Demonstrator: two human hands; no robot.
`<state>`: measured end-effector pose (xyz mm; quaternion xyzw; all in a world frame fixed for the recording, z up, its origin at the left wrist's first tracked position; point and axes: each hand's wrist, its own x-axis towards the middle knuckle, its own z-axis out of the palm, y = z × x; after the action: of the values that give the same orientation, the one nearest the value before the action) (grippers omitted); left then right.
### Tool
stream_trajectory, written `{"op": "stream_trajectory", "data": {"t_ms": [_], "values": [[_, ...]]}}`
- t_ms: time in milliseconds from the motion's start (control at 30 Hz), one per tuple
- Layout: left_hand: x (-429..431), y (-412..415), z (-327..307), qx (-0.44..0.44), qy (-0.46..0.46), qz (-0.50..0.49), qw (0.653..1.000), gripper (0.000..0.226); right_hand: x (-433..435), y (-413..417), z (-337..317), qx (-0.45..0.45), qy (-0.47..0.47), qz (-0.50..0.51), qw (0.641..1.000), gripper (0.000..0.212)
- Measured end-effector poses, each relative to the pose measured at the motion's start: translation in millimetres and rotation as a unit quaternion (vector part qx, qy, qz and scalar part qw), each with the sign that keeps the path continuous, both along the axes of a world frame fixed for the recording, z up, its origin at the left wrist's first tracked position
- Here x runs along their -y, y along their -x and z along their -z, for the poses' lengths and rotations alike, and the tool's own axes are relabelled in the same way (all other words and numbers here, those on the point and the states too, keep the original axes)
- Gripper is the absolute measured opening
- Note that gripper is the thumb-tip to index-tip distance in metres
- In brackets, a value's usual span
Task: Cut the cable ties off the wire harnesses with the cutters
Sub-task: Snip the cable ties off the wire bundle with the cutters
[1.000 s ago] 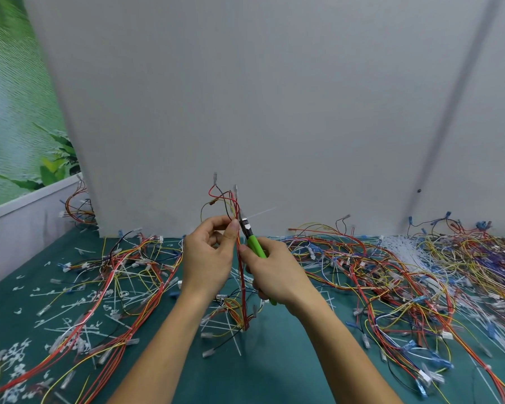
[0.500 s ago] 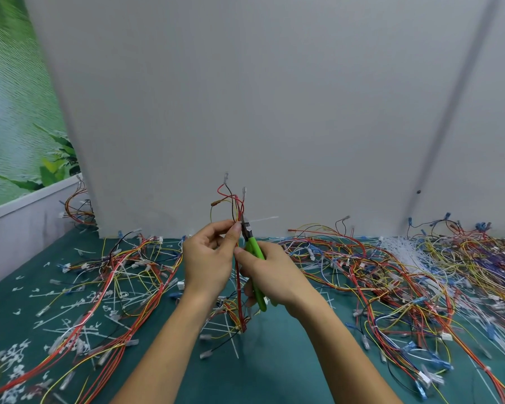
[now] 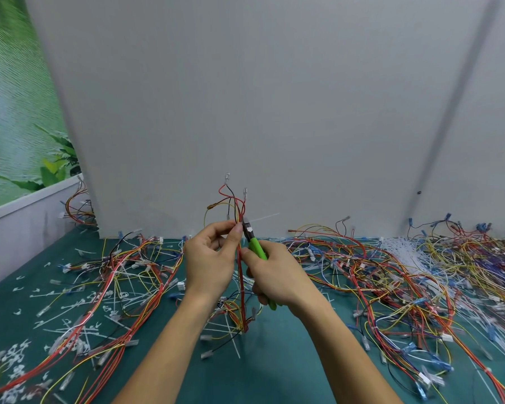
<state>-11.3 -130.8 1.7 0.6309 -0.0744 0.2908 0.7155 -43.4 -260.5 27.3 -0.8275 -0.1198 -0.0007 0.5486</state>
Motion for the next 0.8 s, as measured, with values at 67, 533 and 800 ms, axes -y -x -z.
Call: {"op": "stream_trajectory", "data": {"t_ms": [67,533,800], "values": [[-0.2,-0.4,0.1,-0.003,0.004,0.004,1.0,0.01,-1.1,1.0,-0.6,-0.012,-0.015,-0.01,1.0,0.028],[-2.1,-1.2,-0.3,-0.01,0.015,0.013,1.0,0.009,-3.2,4.4,-3.9,-0.009,-0.017,-0.018,1.0,0.028],[-1.9,-0.6,-0.4,-0.013,0.015,0.023,1.0,0.007,2.0,4.4,-6.7,-0.018,-0.026,-0.02,0.999,0.027]]}}
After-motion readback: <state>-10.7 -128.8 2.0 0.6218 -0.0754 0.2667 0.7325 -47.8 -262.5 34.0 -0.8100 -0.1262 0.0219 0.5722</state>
